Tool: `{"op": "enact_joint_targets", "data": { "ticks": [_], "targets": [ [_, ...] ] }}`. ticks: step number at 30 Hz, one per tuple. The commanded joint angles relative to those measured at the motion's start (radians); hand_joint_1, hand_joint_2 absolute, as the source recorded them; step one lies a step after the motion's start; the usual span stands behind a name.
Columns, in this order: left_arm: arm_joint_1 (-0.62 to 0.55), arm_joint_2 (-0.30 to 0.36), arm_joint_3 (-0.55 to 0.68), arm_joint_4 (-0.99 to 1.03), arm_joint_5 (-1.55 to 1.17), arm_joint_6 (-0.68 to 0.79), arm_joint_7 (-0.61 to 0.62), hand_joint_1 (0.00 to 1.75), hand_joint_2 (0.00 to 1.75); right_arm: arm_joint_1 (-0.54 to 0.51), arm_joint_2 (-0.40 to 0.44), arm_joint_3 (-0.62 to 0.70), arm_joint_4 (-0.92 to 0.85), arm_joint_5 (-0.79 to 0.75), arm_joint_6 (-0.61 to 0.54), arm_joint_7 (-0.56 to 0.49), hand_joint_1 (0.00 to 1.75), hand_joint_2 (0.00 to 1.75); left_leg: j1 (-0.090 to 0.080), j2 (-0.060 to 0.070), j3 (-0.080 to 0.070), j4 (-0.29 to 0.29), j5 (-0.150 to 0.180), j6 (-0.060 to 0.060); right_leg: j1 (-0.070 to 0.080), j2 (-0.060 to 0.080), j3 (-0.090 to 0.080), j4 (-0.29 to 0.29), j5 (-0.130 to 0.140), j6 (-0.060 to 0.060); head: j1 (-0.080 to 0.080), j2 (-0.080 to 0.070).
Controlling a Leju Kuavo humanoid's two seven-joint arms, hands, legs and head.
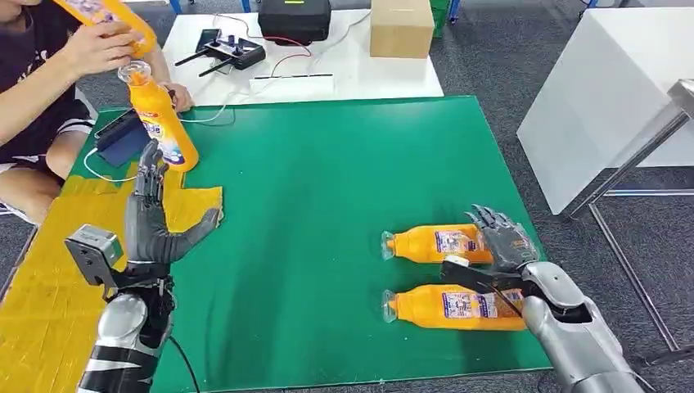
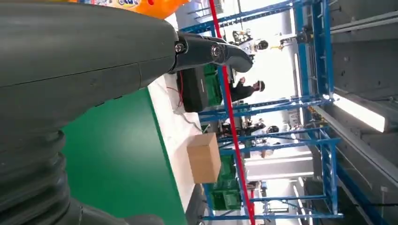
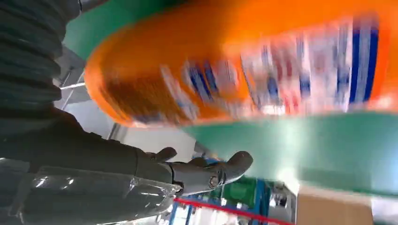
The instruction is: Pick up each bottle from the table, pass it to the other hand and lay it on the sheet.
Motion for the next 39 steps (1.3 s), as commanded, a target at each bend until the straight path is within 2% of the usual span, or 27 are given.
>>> {"op": "enact_joint_targets", "data": {
  "ticks": [1,2,5,6,8,9,10,12,14,21,28,31,34,39],
  "targets": [
    [-0.054,-0.002,-0.027,0.089,0.016,-0.005,-0.003,0.0,1.75,-0.122,0.009,0.122,0.238,-0.025,0.043,-0.01,0.0,1.75,0.002,0.001,0.007,0.0,-0.002,-0.002,0.002,0.0,0.007,-0.002,-0.001,-0.001,0.0,0.0],
    [-0.054,-0.002,-0.027,0.089,0.016,-0.005,-0.003,0.0,1.75,-0.122,0.009,0.122,0.238,-0.025,0.043,-0.01,0.0,1.75,0.001,0.0,0.003,-0.001,0.0,-0.001,0.001,0.0,0.003,-0.001,0.0,0.0,0.0,0.0],
    [-0.06,0.001,-0.041,0.098,0.021,-0.007,-0.006,0.0,1.75,-0.148,0.007,0.158,0.303,-0.04,0.067,-0.012,0.0,1.75,0.001,0.0,0.004,-0.001,-0.001,-0.001,0.001,0.0,0.004,-0.002,0.0,0.0,0.0,0.0],
    [-0.063,0.001,-0.045,0.105,0.025,-0.006,-0.007,0.0,1.75,-0.16,0.006,0.175,0.331,-0.043,0.073,-0.013,0.0,1.75,0.003,0.0,0.009,-0.001,-0.003,-0.003,0.003,-0.001,0.009,-0.003,-0.002,-0.001,0.0,0.0],
    [-0.066,0.0,-0.046,0.108,0.027,-0.005,-0.008,0.0,1.75,-0.167,0.007,0.183,0.349,-0.044,0.073,-0.013,0.0,1.75,0.001,0.0,0.004,-0.001,-0.001,-0.001,0.001,-0.001,0.005,-0.002,0.0,0.0,0.0,0.0],
    [-0.065,0.002,-0.048,0.107,0.031,-0.003,-0.009,0.0,1.75,-0.178,0.022,0.187,0.374,-0.053,0.038,-0.014,0.03,1.75,0.002,0.0,0.006,-0.001,-0.001,-0.002,0.002,-0.001,0.007,-0.002,-0.001,-0.001,0.0,0.0],
    [-0.062,0.002,-0.047,0.104,0.031,-0.002,-0.009,0.0,1.75,-0.178,0.034,0.182,0.378,-0.053,0.007,-0.01,1.34,1.75,0.002,0.0,0.006,-0.001,-0.001,-0.002,0.002,-0.001,0.006,-0.002,0.0,-0.001,0.0,0.0],
    [-0.054,0.0,-0.043,0.092,0.031,-0.002,-0.009,0.0,1.75,-0.171,0.064,0.162,0.367,-0.061,-0.052,0.004,1.71,1.75,0.002,0.001,0.008,-0.001,-0.001,-0.002,0.002,0.0,0.008,-0.003,0.0,-0.001,0.0,0.0],
    [-0.047,-0.004,-0.038,0.084,0.031,-0.001,-0.006,0.0,1.75,-0.161,0.085,0.147,0.342,-0.055,-0.089,0.016,1.75,1.75,0.002,0.0,0.008,-0.001,-0.001,-0.002,0.003,-0.001,0.009,-0.003,0.0,-0.001,0.0,0.0],
    [-0.046,-0.005,-0.037,0.082,0.03,-0.001,-0.005,0.0,1.75,-0.155,0.085,0.14,0.329,-0.055,-0.095,0.017,1.75,1.75,0.001,0.0,0.006,-0.001,0.0,-0.001,0.001,0.0,0.006,-0.001,0.0,0.0,0.0,0.0],
    [-0.027,-0.013,-0.034,0.055,0.018,-0.004,0.01,0.0,1.75,-0.1,0.145,0.067,0.182,-0.02,-0.2,0.024,1.75,1.75,0.001,0.002,0.006,-0.001,-0.001,-0.001,0.001,0.001,0.006,-0.001,0.0,-0.001,0.0,0.0],
    [-0.017,-0.015,-0.035,0.04,0.012,-0.008,0.016,0.0,1.75,-0.061,0.191,0.01,0.068,-0.039,-0.253,0.025,1.75,1.75,0.002,0.002,0.006,0.0,-0.001,-0.001,0.002,0.001,0.005,-0.001,-0.001,-0.001,0.0,0.0],
    [-0.016,-0.015,-0.06,0.032,-0.004,-0.016,0.028,0.0,1.75,-0.02,0.277,-0.075,-0.065,-0.101,-0.356,0.003,1.75,1.75,0.001,0.003,0.005,0.0,-0.002,-0.002,0.001,0.002,0.005,0.0,-0.001,-0.001,0.0,0.0],
    [-0.024,-0.009,-0.113,0.043,-0.008,-0.046,0.056,0.0,1.75,0.029,0.361,-0.124,-0.224,-0.183,-0.454,-0.053,1.75,1.75,0.001,0.001,0.002,0.0,0.0,-0.001,0.001,0.0,0.002,0.001,-0.001,-0.001,0.0,0.0]
  ]
}}
